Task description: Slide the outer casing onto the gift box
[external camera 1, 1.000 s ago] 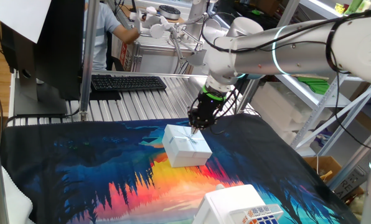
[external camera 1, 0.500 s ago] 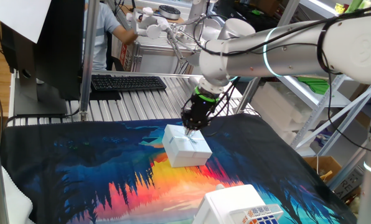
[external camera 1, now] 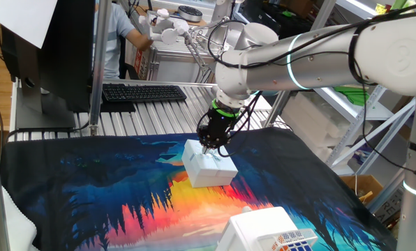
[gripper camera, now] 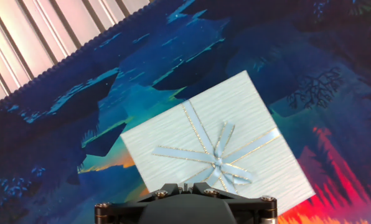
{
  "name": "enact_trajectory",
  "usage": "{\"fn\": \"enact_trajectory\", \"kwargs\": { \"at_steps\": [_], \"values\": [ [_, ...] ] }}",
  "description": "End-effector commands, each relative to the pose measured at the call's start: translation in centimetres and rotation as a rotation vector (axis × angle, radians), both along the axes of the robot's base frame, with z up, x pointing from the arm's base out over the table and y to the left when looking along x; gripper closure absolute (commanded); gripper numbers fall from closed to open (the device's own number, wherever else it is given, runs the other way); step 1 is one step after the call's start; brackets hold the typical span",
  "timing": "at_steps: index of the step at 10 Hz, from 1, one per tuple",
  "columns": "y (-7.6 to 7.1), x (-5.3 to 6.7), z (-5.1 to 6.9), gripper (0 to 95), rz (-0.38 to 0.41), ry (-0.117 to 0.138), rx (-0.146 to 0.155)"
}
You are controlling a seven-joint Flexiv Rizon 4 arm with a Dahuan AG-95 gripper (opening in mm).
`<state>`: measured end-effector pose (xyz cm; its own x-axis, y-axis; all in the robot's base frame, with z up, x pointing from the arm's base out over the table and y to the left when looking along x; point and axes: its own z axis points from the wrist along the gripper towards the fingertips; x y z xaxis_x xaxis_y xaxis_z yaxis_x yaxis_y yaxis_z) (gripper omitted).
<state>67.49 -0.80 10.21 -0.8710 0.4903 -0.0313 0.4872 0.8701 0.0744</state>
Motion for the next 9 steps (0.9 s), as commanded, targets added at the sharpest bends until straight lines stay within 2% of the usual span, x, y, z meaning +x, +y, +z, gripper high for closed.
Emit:
{"fn": "enact_trajectory", "kwargs": {
  "at_steps": [1, 9],
  "values": [
    [0.3, 0.0, -0.1, 95.0, -0.006, -0.002, -0.001],
    [1.1, 0.1, -1.6, 95.0, -0.027, -0.007, -0.010]
  ]
}}
